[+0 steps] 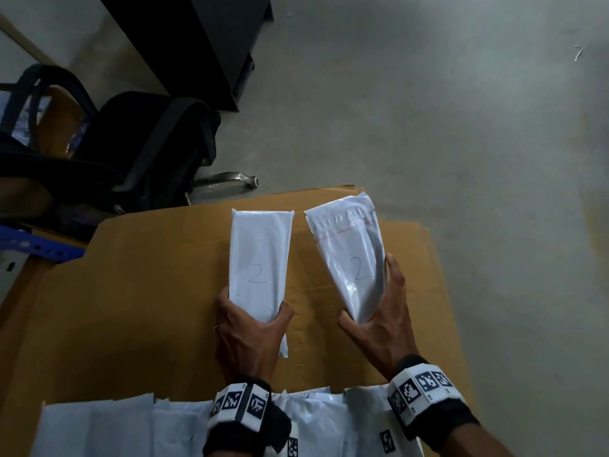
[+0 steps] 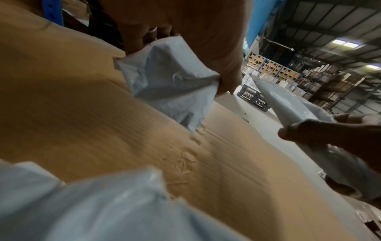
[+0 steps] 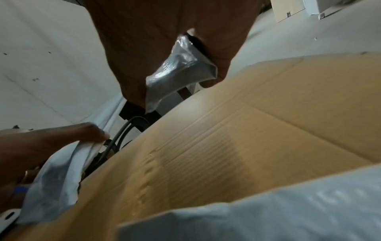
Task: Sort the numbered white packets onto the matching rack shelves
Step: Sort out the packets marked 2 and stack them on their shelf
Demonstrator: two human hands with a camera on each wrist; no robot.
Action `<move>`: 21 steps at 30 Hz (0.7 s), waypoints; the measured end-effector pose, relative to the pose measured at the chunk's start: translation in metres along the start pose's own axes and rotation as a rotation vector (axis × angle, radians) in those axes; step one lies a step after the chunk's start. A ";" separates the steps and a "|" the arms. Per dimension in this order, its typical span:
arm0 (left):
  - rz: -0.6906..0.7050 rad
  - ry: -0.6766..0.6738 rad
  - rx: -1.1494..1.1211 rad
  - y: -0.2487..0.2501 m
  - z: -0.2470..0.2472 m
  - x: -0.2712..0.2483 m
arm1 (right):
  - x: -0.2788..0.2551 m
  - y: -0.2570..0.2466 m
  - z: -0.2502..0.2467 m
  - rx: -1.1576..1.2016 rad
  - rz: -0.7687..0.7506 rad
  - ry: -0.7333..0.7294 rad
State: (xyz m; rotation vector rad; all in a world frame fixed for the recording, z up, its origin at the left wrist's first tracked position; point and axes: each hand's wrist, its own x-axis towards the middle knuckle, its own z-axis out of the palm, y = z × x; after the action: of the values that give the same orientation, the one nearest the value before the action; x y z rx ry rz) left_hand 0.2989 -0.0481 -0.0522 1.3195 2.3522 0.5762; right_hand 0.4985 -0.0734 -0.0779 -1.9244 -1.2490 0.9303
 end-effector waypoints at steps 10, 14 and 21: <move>0.054 0.010 -0.092 0.047 -0.116 -0.035 | -0.073 -0.095 -0.046 0.104 -0.044 0.082; 0.087 0.011 -0.144 0.062 -0.184 -0.058 | -0.109 -0.145 -0.070 0.106 -0.100 0.173; 0.180 0.041 -0.211 0.082 -0.289 -0.082 | -0.166 -0.230 -0.090 0.119 -0.175 0.312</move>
State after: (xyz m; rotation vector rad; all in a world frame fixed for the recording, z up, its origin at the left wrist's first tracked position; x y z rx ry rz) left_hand 0.2488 -0.1274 0.2451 1.4405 2.1467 0.8874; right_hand 0.4176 -0.1647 0.1930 -1.7548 -1.1289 0.5746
